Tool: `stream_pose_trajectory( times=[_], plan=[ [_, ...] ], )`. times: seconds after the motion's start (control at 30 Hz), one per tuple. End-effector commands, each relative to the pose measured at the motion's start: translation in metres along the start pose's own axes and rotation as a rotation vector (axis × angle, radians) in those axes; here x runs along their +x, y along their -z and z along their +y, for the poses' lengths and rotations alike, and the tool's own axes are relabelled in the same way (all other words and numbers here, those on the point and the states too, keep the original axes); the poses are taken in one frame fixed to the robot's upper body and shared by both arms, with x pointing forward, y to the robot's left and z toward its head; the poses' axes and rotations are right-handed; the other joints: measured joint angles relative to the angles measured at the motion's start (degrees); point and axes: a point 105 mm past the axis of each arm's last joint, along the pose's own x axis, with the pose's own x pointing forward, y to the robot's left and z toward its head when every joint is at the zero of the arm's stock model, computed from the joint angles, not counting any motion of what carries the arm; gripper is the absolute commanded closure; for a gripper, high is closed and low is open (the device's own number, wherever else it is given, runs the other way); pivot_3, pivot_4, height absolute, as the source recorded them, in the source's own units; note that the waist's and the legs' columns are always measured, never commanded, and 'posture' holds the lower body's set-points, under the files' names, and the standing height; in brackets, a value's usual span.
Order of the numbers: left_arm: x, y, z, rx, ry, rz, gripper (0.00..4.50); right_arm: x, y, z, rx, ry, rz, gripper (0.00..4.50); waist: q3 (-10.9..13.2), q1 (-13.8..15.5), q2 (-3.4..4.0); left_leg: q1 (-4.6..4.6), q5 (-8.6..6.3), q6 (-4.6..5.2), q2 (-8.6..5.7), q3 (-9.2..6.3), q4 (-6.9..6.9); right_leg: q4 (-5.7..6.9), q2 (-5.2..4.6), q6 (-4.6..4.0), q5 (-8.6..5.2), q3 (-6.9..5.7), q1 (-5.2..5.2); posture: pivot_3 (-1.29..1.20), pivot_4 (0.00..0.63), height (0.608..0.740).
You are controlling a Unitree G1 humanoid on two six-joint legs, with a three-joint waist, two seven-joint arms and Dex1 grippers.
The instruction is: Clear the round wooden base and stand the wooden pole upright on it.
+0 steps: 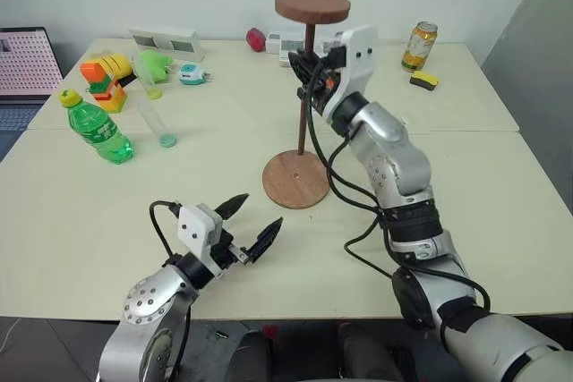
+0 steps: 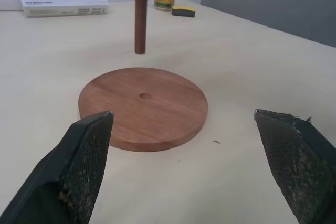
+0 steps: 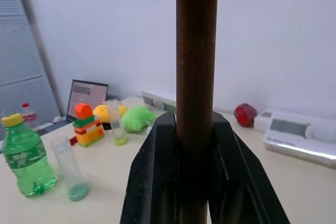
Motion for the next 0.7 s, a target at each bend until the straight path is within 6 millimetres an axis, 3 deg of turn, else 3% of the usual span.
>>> stream_pose_trajectory(
  times=[0.03,0.33,0.7],
  plan=[
    [0.001,-0.008,-0.003,0.032,0.008,-0.037,0.00,0.001,-0.012,0.010,0.015,-0.010,-0.065,4.25,0.01,-0.10,0.01,0.00,0.00,0.00,0.01,0.00,-0.01,0.00,0.00,0.00,0.00,0.00,0.00,0.00,0.150,0.740],
    [-0.002,-0.008,0.002,0.045,0.015,-0.027,0.00,0.003,-0.005,0.019,0.122,-0.004,-0.048,4.25,0.01,-0.22,0.02,0.01,0.00,0.01,0.03,-0.03,-0.02,0.01,0.06,-0.01,0.00,-0.01,0.00,0.00,0.150,0.740],
    [-0.003,-0.008,0.008,0.061,0.001,-0.018,0.00,-0.007,0.009,0.017,0.056,-0.020,-0.008,4.25,0.01,-0.20,0.03,0.02,-0.01,0.01,0.02,-0.02,-0.02,-0.01,0.05,-0.01,0.00,0.00,0.01,0.00,0.150,0.740]
  ],
)
